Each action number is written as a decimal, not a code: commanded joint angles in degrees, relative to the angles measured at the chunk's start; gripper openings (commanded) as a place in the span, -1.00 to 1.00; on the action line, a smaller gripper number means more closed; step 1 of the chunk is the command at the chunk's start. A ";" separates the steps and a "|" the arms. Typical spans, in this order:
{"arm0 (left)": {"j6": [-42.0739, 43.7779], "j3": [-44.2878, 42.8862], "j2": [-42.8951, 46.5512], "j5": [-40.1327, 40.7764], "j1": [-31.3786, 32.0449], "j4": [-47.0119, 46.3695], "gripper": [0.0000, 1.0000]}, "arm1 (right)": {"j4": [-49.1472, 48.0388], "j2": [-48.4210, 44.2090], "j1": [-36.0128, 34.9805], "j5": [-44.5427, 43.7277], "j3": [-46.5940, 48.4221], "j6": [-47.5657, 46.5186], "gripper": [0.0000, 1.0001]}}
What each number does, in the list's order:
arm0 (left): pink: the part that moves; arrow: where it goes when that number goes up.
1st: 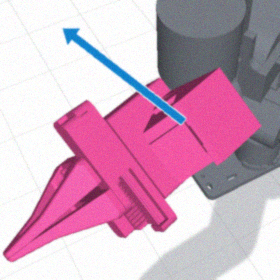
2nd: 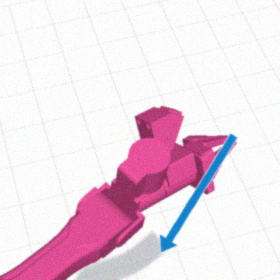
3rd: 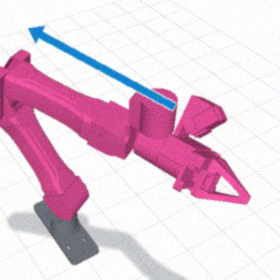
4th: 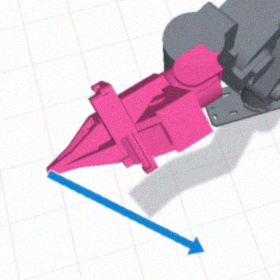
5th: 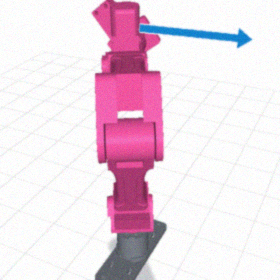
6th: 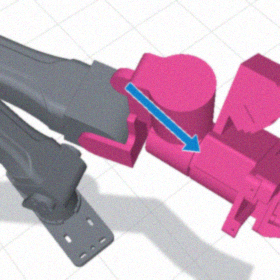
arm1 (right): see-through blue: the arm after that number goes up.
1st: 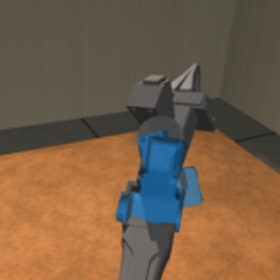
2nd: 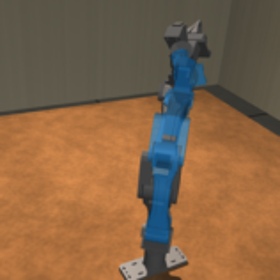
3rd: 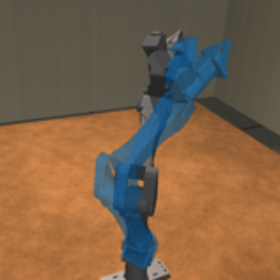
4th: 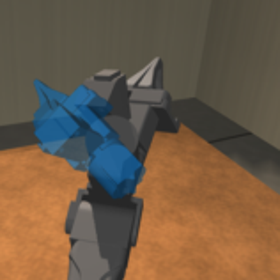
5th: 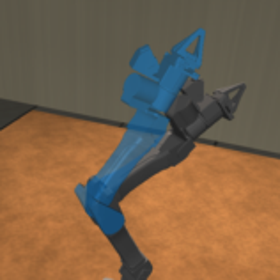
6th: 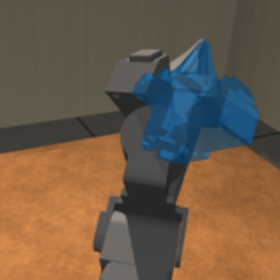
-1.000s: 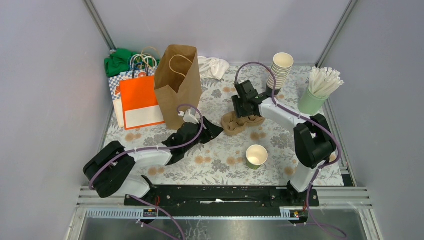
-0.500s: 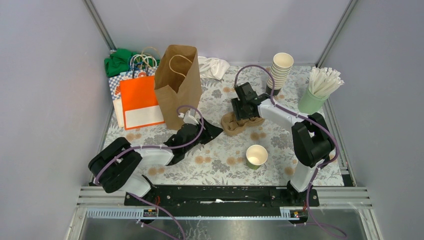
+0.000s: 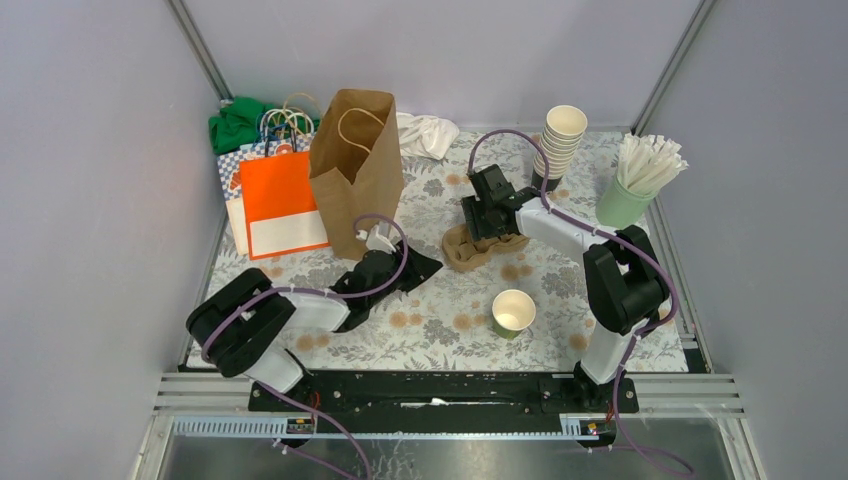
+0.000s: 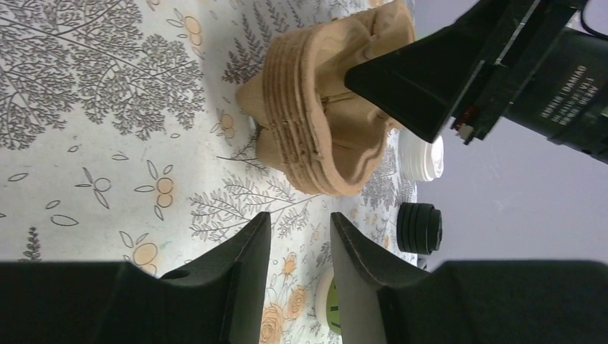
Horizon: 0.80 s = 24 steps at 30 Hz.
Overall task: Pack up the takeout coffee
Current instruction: Pick up the cup tray from the cup tray.
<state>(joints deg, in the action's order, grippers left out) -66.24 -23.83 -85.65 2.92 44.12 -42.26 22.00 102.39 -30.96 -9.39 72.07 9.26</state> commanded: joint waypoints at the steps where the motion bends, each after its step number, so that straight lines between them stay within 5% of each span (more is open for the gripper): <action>1: -0.97 0.62 -2.52 -1.37 -0.84 -6.96 -0.21 | -0.11 -0.75 0.24 0.39 0.41 -0.55 0.29; 24: -4.92 -3.29 -15.95 -8.01 -3.27 -21.32 -0.08 | 0.11 0.44 0.23 1.91 0.77 -0.29 0.24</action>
<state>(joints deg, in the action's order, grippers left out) -70.37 -25.28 -100.38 -3.73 41.32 -58.46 22.00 102.39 -30.96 -8.29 72.07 9.26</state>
